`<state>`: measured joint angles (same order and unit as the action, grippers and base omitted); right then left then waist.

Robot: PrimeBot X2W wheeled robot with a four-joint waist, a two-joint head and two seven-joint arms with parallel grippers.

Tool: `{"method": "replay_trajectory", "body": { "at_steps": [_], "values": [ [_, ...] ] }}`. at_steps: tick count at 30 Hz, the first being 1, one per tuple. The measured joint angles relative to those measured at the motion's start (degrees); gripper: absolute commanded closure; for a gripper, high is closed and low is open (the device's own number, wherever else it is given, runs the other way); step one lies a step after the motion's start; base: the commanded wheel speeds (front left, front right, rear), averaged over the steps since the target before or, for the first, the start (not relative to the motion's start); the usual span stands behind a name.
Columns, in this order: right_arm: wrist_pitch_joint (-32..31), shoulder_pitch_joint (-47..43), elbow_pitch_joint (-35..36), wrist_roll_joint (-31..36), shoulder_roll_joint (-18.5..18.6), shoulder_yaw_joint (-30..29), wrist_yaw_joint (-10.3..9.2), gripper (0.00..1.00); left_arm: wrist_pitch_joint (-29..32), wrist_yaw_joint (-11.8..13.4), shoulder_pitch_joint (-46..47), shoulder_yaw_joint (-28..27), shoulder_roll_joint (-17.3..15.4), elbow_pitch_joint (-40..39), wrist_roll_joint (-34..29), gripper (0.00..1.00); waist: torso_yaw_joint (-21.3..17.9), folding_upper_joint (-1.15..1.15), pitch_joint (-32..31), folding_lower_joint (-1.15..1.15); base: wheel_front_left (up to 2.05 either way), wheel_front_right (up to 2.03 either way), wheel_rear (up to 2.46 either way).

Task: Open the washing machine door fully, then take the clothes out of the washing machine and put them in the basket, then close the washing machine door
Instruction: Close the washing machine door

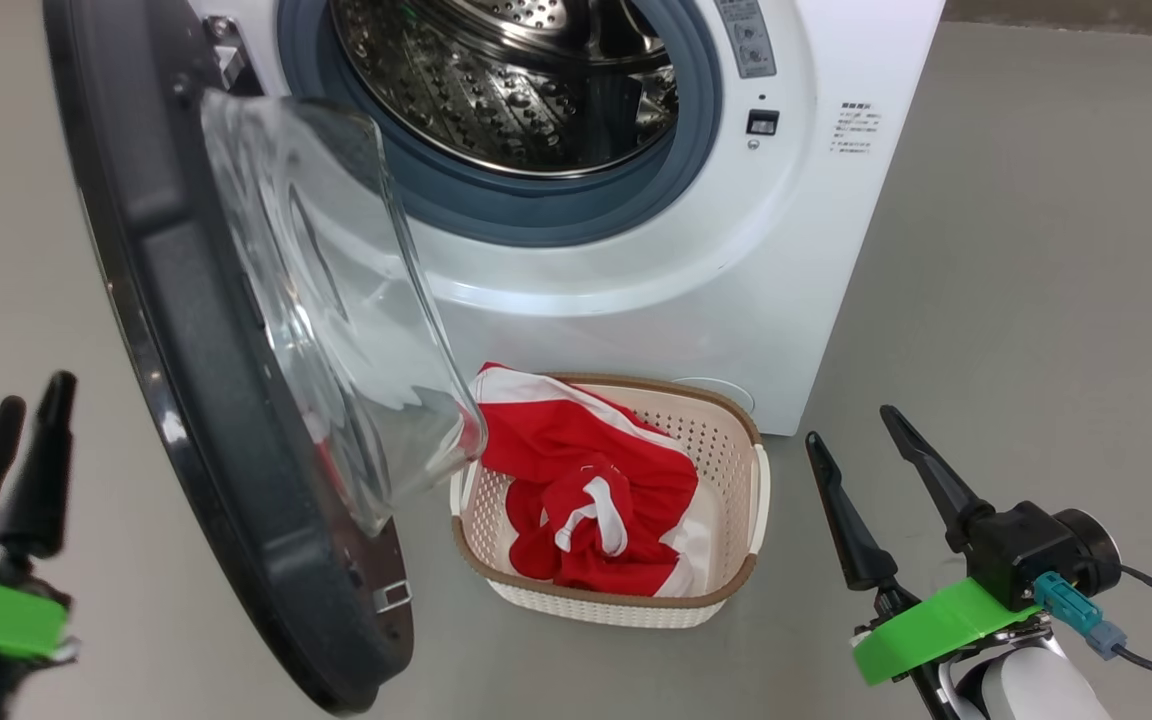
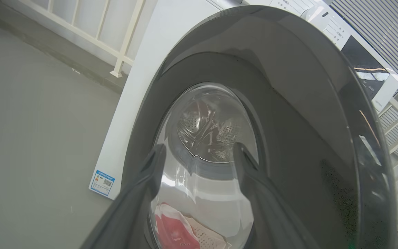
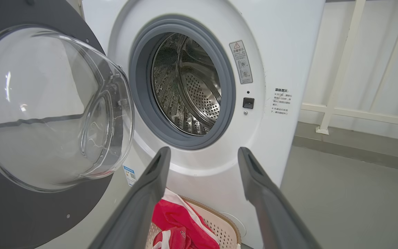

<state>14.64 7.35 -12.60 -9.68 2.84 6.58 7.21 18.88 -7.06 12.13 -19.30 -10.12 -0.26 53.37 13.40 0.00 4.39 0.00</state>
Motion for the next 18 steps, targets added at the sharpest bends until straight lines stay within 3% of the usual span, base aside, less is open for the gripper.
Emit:
{"method": "replay_trajectory", "body": {
  "at_steps": [9,13,18],
  "values": [
    [0.0,-0.09,0.33,-0.03,-0.01,-0.45,0.0,0.0,-24.12,-0.04,-8.59,11.58,-7.04,-2.04,-14.91,0.0,-0.64,0.0,-1.27,0.0,0.0,0.0,0.0],
    [0.0,-0.2,0.47,-0.4,-0.01,-0.59,0.0,0.0,-29.86,-0.05,-11.13,13.37,-7.47,-2.09,-20.65,0.0,-0.83,0.0,-1.71,0.0,0.0,0.0,0.0],
    [0.0,-0.57,0.68,-0.55,-0.01,-0.59,0.0,0.0,-32.27,-0.05,-13.61,15.12,-7.39,-2.46,-24.76,0.0,-1.11,0.0,-2.07,0.0,0.0,0.0,0.0]
  ]
}}
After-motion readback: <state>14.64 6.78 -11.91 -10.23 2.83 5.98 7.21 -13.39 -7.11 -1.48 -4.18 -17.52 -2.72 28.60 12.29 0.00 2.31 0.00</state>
